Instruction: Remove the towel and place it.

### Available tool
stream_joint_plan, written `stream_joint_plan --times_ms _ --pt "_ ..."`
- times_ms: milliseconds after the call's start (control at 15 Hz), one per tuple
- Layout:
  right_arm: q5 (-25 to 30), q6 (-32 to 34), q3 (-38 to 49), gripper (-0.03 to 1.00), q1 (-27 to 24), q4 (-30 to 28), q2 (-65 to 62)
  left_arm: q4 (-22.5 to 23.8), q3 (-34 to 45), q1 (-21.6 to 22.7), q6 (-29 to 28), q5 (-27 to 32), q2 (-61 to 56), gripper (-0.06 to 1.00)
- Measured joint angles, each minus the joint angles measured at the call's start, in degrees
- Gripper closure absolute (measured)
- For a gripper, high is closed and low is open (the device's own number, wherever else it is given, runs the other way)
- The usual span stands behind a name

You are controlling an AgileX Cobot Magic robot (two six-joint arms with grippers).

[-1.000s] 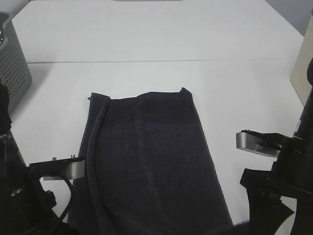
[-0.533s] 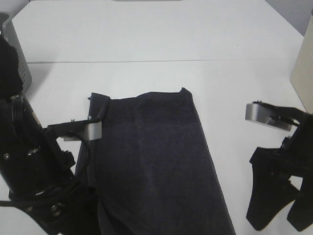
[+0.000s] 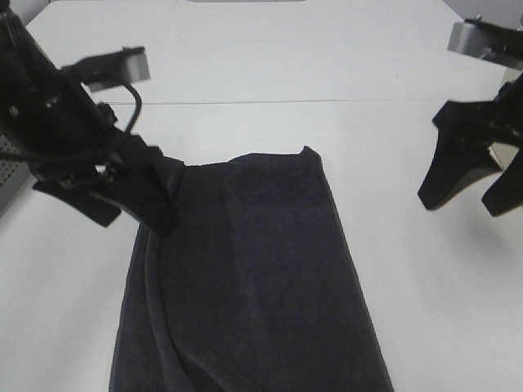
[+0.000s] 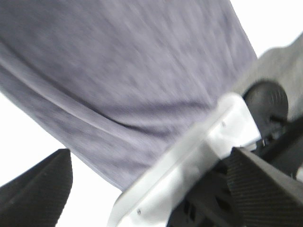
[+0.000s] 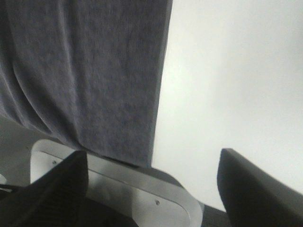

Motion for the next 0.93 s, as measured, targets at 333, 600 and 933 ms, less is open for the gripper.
stream_joint_plan --times_ms 333,600,933 --pt "5.56 -13.24 -14.09 0.24 -12.32 15.01 15.13 0.06 -10.66 12.32 1.49 -0.06 9.05 0.11" --pt "5.79 -14.61 -30.31 0.24 -12.38 17.36 31.0 -4.98 -17.02 20.91 4.07 -0.06 18.96 0.11" --pt "5.73 -15.81 -49.1 0.24 -12.38 20.86 49.16 -13.29 -26.18 24.87 9.63 -0.06 30.77 0.11"
